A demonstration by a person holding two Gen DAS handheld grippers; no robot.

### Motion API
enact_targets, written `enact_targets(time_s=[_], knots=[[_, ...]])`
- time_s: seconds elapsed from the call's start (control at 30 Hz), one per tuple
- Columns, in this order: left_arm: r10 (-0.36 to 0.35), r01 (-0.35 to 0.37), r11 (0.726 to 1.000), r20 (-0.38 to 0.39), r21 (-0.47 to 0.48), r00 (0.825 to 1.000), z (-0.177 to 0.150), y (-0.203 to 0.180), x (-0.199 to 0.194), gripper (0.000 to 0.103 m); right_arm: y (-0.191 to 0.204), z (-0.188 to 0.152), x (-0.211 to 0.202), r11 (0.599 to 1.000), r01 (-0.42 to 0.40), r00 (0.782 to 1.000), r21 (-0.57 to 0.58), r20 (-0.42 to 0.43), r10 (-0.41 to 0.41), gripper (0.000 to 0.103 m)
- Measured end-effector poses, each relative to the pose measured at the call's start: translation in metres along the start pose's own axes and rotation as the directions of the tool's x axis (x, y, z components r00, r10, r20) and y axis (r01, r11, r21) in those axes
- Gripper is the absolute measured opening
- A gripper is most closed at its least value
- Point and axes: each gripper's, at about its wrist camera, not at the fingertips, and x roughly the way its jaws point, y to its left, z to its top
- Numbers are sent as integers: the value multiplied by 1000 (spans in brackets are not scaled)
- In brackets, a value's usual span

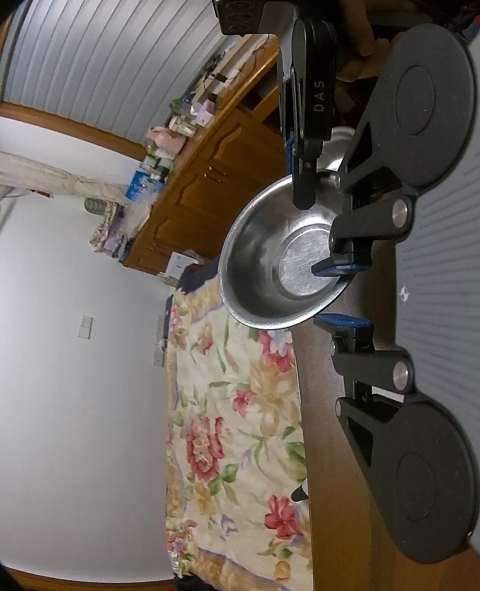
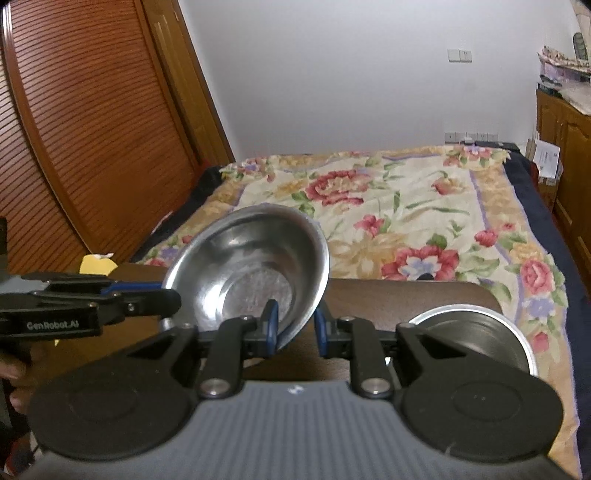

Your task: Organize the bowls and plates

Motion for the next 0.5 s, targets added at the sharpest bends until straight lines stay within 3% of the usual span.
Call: enact_targets(time_s=[0.5], knots=[[-20, 17, 998, 38, 59, 999, -18, -27, -52, 24, 14, -21, -42, 1000, -4, 999, 1, 45, 4, 23]])
